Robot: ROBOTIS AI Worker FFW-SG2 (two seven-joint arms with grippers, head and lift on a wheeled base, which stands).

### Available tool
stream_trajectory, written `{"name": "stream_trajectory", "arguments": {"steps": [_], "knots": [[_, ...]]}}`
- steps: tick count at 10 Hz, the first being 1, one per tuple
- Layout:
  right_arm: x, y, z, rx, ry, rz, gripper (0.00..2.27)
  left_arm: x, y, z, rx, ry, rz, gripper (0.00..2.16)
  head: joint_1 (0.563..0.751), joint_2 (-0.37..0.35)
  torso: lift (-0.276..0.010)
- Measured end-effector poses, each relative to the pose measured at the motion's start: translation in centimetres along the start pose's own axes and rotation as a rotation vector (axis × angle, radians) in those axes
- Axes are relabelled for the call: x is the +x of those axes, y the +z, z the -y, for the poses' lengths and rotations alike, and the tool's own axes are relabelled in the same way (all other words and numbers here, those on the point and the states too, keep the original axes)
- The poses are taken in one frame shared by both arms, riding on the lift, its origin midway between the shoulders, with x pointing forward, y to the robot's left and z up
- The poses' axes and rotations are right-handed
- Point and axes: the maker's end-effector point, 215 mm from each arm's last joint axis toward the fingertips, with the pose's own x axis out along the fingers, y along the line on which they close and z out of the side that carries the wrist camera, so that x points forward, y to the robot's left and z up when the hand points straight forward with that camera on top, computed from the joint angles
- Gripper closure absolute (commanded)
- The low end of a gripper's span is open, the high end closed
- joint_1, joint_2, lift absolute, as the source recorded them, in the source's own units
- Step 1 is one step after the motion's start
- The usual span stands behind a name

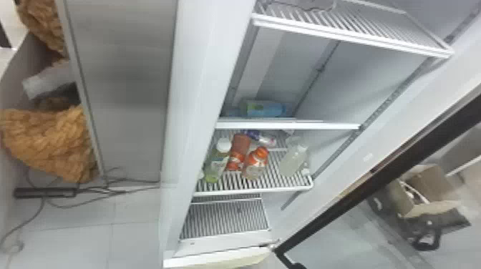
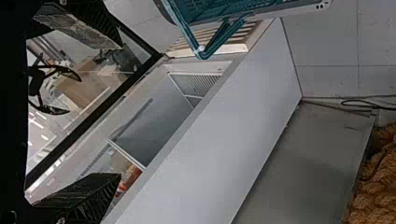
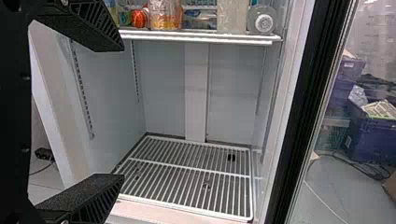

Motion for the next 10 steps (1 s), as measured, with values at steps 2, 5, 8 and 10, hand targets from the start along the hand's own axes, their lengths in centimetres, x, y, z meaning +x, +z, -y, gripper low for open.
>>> {"name": "stream_trajectory", "arguments": {"steps": [2,5,8,10], "knots": [[0.0,0.0,0.0,0.0,0.0,0.0,0.0,0.0,0.0,0.0,0.0,0.0,0.0,0.0,0.695,-0.35,0.0],[0.0,0.0,0.0,0.0,0.0,0.0,0.0,0.0,0.0,0.0,0.0,0.0,0.0,0.0,0.695,-0.35,0.0],[0.0,0.0,0.0,0.0,0.0,0.0,0.0,0.0,0.0,0.0,0.0,0.0,0.0,0.0,0.695,-0.35,0.0],[0.0,0.0,0.0,0.0,0.0,0.0,0.0,0.0,0.0,0.0,0.0,0.0,0.0,0.0,0.695,-0.35,0.0]]}}
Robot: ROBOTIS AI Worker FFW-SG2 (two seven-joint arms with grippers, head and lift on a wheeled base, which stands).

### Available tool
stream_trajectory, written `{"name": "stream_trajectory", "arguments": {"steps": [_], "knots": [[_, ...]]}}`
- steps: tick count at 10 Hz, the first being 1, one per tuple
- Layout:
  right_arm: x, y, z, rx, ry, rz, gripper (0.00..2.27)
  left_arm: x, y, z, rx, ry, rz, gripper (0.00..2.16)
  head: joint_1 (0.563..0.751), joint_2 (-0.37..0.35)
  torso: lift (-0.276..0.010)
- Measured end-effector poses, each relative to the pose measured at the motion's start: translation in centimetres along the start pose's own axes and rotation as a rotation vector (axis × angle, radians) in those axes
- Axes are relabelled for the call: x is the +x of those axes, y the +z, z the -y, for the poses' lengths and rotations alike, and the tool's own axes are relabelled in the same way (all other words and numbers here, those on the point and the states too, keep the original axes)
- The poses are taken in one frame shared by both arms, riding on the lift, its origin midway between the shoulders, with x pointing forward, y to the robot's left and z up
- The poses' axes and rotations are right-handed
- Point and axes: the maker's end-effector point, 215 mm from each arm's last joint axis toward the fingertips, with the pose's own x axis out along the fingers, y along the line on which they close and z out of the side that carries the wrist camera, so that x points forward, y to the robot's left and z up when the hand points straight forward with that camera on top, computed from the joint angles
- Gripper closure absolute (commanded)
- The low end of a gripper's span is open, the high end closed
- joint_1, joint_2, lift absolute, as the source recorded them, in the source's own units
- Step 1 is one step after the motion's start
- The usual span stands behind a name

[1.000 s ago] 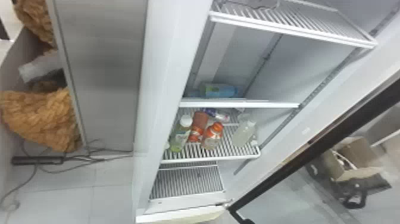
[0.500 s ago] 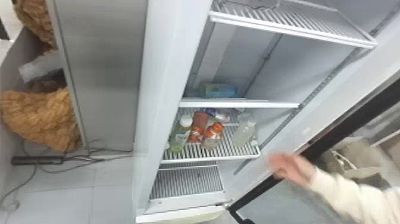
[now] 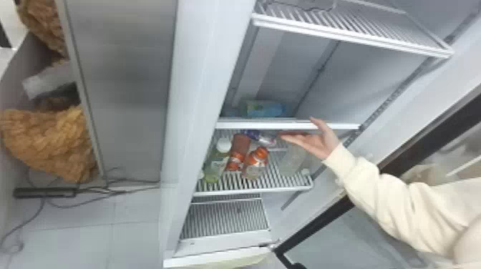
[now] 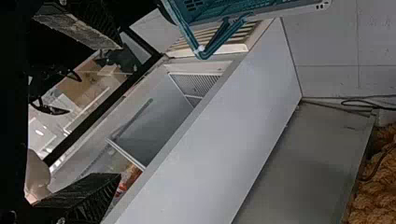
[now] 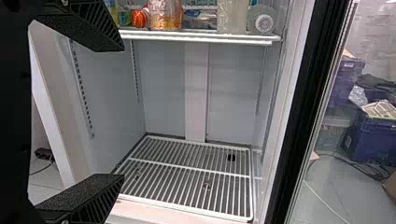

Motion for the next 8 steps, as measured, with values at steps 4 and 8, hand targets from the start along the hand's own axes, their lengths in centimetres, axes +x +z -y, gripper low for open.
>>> {"name": "stream_trajectory", "arguments": {"steps": [4,8], "knots": [[0.0,0.0,0.0,0.0,0.0,0.0,0.0,0.0,0.0,0.0,0.0,0.0,0.0,0.0,0.695,-0.35,0.0],[0.0,0.0,0.0,0.0,0.0,0.0,0.0,0.0,0.0,0.0,0.0,0.0,0.0,0.0,0.695,-0.35,0.0]]}}
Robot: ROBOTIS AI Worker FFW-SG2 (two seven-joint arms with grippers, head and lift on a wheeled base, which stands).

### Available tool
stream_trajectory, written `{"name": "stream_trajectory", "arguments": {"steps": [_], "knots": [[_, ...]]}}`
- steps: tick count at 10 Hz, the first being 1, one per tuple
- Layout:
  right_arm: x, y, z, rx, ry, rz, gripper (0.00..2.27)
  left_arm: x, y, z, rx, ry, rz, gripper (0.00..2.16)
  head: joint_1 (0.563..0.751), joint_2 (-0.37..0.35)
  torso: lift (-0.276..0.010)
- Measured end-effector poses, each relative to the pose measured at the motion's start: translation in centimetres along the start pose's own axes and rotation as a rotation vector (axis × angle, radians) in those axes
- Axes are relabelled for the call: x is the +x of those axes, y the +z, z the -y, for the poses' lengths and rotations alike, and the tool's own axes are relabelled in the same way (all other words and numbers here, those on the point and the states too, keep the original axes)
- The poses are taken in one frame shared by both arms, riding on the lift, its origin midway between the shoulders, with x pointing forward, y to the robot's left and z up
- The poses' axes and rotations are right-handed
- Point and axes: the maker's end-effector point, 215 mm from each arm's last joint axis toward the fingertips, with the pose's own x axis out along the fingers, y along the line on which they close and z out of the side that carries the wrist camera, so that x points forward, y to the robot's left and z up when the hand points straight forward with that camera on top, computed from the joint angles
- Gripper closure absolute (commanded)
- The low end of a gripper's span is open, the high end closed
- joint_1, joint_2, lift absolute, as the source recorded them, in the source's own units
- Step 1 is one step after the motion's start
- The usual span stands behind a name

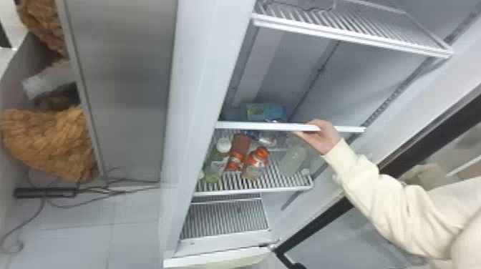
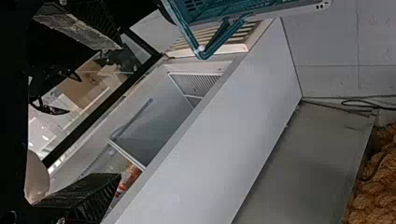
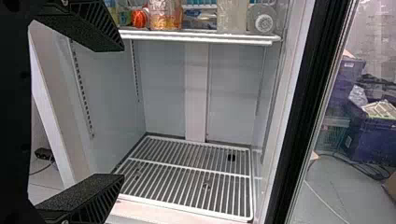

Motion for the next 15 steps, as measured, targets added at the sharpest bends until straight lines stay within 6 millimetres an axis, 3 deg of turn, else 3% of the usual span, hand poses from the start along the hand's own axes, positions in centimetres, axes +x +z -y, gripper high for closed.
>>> {"name": "stream_trajectory", "arguments": {"steps": [15], "knots": [[0.0,0.0,0.0,0.0,0.0,0.0,0.0,0.0,0.0,0.0,0.0,0.0,0.0,0.0,0.695,-0.35,0.0]]}}
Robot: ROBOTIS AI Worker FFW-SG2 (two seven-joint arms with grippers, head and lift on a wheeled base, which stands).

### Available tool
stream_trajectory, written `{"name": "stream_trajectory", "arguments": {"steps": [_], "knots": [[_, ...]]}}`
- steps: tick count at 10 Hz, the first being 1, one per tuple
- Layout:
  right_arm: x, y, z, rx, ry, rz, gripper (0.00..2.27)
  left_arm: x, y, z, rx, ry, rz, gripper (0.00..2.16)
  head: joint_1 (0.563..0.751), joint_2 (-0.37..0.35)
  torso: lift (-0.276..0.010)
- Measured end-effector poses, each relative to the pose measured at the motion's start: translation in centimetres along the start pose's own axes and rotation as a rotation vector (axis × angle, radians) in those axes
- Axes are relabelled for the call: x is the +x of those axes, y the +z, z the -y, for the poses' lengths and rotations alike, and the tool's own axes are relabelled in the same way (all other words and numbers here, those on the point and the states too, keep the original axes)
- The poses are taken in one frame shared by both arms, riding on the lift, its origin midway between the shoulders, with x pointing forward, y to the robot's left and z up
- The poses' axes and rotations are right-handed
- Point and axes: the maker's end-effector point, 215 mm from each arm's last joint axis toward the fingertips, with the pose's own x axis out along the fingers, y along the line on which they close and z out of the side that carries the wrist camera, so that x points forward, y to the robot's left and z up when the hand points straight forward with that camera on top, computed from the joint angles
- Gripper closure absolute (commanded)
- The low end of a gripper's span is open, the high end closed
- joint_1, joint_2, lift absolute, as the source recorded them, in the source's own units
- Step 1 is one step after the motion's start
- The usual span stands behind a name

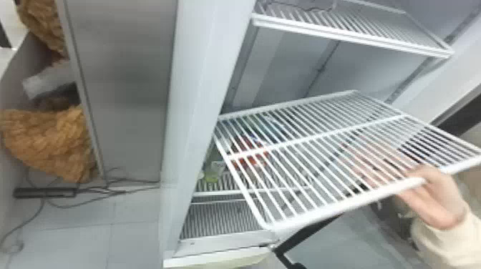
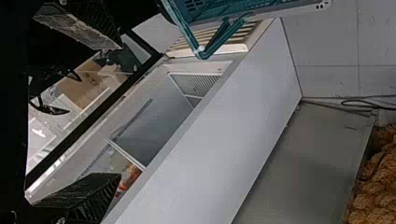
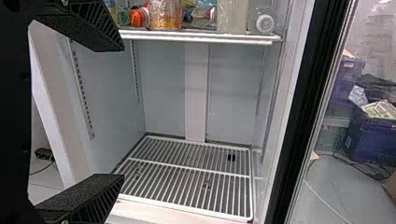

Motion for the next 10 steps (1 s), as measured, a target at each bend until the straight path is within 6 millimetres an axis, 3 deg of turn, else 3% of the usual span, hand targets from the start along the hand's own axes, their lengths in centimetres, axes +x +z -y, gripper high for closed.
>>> {"name": "stream_trajectory", "arguments": {"steps": [10], "knots": [[0.0,0.0,0.0,0.0,0.0,0.0,0.0,0.0,0.0,0.0,0.0,0.0,0.0,0.0,0.695,-0.35,0.0]]}}
